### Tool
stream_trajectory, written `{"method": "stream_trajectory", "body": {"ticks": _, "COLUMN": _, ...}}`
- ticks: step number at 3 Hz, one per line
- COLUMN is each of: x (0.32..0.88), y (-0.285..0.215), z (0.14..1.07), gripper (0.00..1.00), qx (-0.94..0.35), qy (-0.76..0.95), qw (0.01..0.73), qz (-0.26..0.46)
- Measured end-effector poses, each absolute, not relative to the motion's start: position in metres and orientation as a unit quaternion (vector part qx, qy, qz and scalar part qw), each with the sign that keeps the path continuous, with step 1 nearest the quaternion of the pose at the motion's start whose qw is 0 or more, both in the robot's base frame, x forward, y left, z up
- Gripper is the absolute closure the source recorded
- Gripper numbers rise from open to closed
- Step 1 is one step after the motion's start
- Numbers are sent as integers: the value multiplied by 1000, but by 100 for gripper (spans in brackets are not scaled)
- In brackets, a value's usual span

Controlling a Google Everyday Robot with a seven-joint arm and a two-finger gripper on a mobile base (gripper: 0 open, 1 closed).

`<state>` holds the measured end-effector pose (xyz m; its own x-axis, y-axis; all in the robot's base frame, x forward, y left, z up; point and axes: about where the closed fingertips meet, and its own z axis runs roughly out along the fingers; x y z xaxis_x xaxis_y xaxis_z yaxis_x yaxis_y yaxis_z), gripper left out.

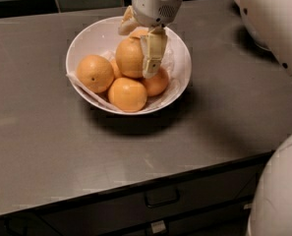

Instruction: Pick orange from white bowl

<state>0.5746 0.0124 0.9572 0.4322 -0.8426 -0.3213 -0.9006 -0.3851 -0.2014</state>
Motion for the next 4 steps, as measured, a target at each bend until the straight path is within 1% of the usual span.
{"method": "stream_trajectory", "body": {"ticks": 4, "x": 577, "y": 19, "z": 946, "gripper": 24, "qx": -831, "qy": 523, "qw": 164, "qz": 98}}
